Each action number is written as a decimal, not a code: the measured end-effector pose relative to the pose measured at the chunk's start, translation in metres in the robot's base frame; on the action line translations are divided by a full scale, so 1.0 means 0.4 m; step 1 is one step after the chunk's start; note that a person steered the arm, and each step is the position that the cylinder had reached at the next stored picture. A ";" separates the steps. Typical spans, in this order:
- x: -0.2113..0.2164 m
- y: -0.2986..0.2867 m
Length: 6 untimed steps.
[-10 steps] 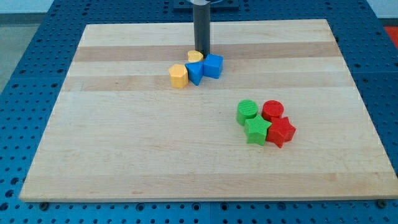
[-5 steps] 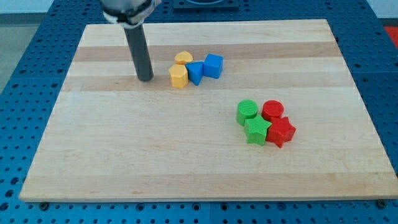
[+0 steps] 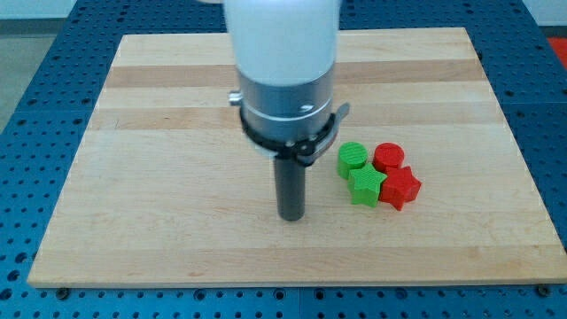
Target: Move the green circle to the top of the right corner of the board
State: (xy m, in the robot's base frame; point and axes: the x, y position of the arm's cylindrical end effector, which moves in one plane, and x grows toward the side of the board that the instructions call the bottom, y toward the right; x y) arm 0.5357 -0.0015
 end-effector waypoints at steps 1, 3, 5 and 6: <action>-0.065 0.061; -0.107 0.181; -0.188 0.239; -0.253 0.238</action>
State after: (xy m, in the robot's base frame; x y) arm 0.4344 0.0937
